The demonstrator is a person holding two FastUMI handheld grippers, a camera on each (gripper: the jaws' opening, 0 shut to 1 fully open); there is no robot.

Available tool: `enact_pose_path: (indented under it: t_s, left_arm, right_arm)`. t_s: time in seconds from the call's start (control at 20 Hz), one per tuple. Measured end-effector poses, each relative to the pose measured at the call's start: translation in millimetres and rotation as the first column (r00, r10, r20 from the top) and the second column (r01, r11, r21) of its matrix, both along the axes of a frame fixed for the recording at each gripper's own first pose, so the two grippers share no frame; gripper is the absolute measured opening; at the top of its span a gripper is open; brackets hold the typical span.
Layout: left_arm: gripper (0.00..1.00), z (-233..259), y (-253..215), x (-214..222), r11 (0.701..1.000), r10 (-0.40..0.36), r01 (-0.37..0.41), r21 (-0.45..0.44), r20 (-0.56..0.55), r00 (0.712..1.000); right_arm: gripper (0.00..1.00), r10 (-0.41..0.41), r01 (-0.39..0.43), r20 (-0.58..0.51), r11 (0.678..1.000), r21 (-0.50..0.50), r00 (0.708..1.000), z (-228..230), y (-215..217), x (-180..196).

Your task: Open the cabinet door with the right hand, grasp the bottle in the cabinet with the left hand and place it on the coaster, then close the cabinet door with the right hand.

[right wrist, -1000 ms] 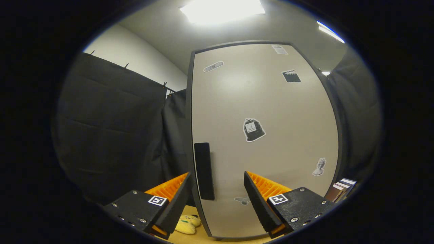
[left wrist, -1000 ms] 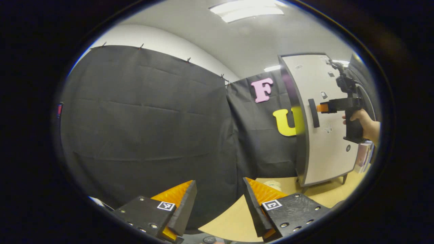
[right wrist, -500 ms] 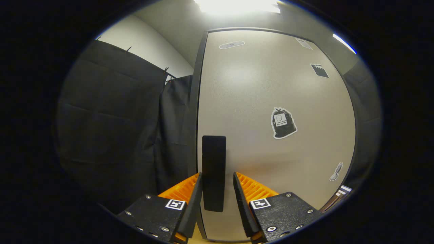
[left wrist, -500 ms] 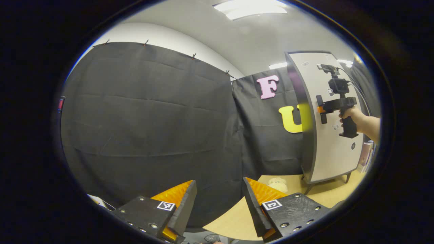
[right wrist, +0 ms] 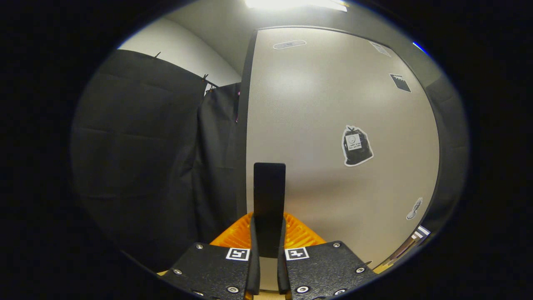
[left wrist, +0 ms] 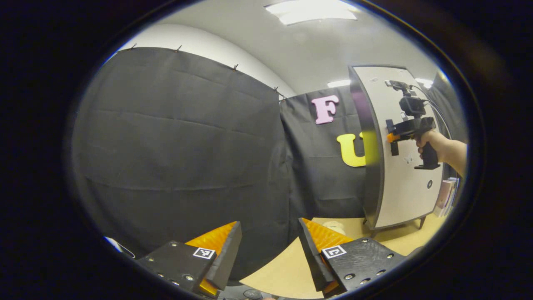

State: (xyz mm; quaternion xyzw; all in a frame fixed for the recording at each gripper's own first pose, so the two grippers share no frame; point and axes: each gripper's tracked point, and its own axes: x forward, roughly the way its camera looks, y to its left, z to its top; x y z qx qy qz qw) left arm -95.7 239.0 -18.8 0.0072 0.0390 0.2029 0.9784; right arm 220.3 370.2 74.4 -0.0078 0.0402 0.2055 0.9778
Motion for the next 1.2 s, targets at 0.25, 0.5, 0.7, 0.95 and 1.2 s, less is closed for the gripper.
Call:
enact_pose_path:
  t_s: [0.25, 0.5, 0.7, 0.95, 1.2]
  left_arm:
    - [0.74, -1.8, -15.0, 16.0, 0.999, -0.05, 0.05, -0.006, 0.016, 0.999]
    - [0.81, 4.0, -39.2, 35.5, 0.993, -0.118, 0.118, -0.005, 0.037, 0.992]
    - [0.77, 4.2, -58.8, 49.5, 0.986, -0.164, 0.165, -0.012, 0.05, 0.985]
    - [0.77, 5.0, -74.5, 61.5, 0.979, -0.204, 0.205, -0.011, 0.063, 0.977]
    - [0.77, 8.2, -92.0, 73.4, 0.971, -0.237, 0.238, -0.011, 0.075, 0.969]
  right_arm:
    - [0.17, 0.032, -0.032, -0.011, 0.999, 0.005, 0.999, 2.4, -3.4, -12.3]
    - [0.17, 0.093, -0.093, -0.032, 0.995, 0.024, 0.995, 2.5, -10.1, -20.1]
    - [0.17, 0.129, -0.128, -0.04, 0.991, 0.03, 0.991, 0.5, -14.8, -20.7]
    - [0.17, 0.163, -0.161, -0.054, 0.986, 0.037, 0.985, 0.3, -20.1, -25.5]
    - [0.17, 0.194, -0.192, -0.067, 0.981, 0.04, 0.979, 2.7, -29.7, -36.6]
